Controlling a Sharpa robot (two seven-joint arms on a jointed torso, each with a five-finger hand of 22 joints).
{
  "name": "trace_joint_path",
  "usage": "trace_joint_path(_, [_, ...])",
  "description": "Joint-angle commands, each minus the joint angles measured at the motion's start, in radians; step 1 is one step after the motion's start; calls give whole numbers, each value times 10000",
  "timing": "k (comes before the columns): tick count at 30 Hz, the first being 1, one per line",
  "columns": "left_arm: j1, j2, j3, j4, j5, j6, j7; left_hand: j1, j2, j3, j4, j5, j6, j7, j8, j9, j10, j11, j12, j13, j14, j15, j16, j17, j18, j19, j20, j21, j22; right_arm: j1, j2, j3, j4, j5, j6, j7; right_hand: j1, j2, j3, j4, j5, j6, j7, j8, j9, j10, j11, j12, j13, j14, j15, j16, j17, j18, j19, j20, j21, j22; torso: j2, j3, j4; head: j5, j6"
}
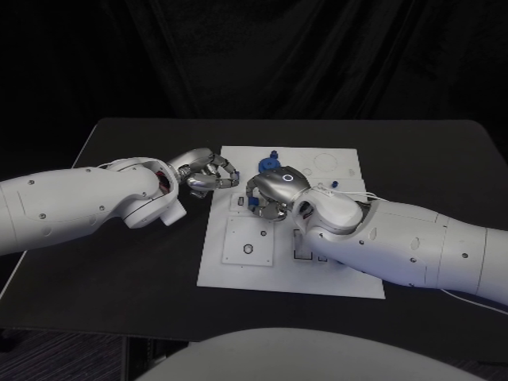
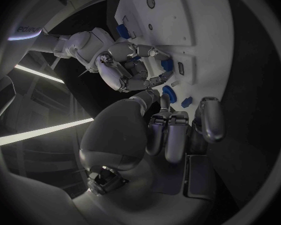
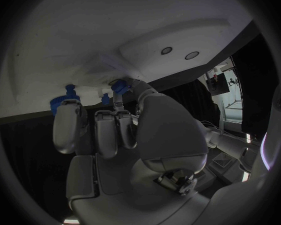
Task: Assemble the parts on the task board
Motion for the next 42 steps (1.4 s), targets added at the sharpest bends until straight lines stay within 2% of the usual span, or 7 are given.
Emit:
trace_joint_path(1, [-25, 1, 8, 10, 83, 37, 95, 94, 24, 0, 63, 50, 80, -4, 67, -21, 1023, 65, 26, 2632, 1039, 45, -50, 2634, 8, -60, 13, -69, 1001, -58, -123, -26, 60, -73, -919, 328, 283, 127, 157, -188, 91, -5, -123, 514, 2119, -35, -89, -80, 1338, 426, -106, -93, 1501, 17, -34, -88, -70, 1803, 1, 7, -18, 36, 0])
trace_joint_path(5, [-41, -25, 8, 12, 84, 33, 139, 65, 15, -29, 141, -49, 95, -12, 84, -103, 1023, 60, 26, 2632, 1039, 41, -50, 2634, 18, -93, 15, -102, 994, -59, -274, -26, 164, -73, -1499, 507, 237, 138, 327, -288, 4, -176, -148, 734, 2811, -120, -88, -130, 1276, 359, -124, -154, 1387, 34, -108, -96, -149, 1772, -2, 8, -36, 86, 0])
trace_joint_path(17, [-160, -88, 8, 38, 389, 328, 513, -11, -50, -233, 448, -427, 132, -33, 129, -392, 1023, 47, 26, 2632, 1039, 32, -50, 2634, 34, -170, 19, -195, 987, -59, -803, -25, 763, -73, -2650, 1009, 203, 123, 492, -318, -344, -149, -209, 886, 3413, -314, -128, -241, 1124, 229, -152, -271, 1182, 72, -238, -115, -309, 1718, -26, 25, -48, 120, 0])
trace_joint_path(20, [-196, -98, 8, 43, 620, 547, 784, -168, -152, -629, 942, -1180, 79, 21, -64, -831, 1023, 100, 26, 2632, 1039, 72, -50, 2634, 40, -220, 49, -271, 994, -59, -884, -25, 830, -73, -2735, 1043, 168, 105, 498, -294, -426, -157, -216, 885, 3493, -311, -132, -242, 1126, 231, -156, -269, 1187, 68, -231, -118, -296, 1724, -27, 24, -46, 119, 0])
trace_joint_path(28, [-270, -22, 8, 114, 836, 989, 1400, -224, -380, -1876, 2050, -1967, -21, 271, -857, -2277, 1023, 282, 26, 2632, 1039, 256, -50, 2634, 45, -273, 218, -403, 1071, -60, -949, -26, 868, -73, -2843, 1089, 132, 91, 498, -267, -475, -179, -219, 872, 3545, -317, -134, -246, 1119, 217, -158, -282, 1162, 68, -234, -120, -301, 1723, -19, 20, -24, 73, 0])
trace_joint_path(32, [-292, 9, 8, 134, 859, 1038, 1570, -243, -295, -2300, 2137, -2326, 43, 282, -983, -2681, 1023, 333, 26, 2632, 1039, 292, -50, 2634, 52, -261, 250, -424, 1106, -60, -935, -26, 867, -73, -2837, 1104, 125, 87, 498, -262, -483, -186, -219, 868, 3555, -313, -134, -245, 1123, 229, -158, -271, 1183, 64, -222, -121, -283, 1729, -32, 27, -42, 82, 0])
trace_joint_path(42, [-320, 70, 8, 132, 874, 971, 1825, 67, -23, -2844, 2109, -1896, 329, 255, -991, -3262, 1023, 311, 26, 2632, 1039, 278, -50, 2634, 49, -216, 258, -447, 1187, -60, -892, -26, 829, -73, -2728, 1088, 117, 86, 499, -254, -492, -191, -219, 864, 3567, -311, -134, -244, 1124, 233, -158, -268, 1190, 63, -220, -121, -280, 1730, -17, 34, -16, 47, 0])
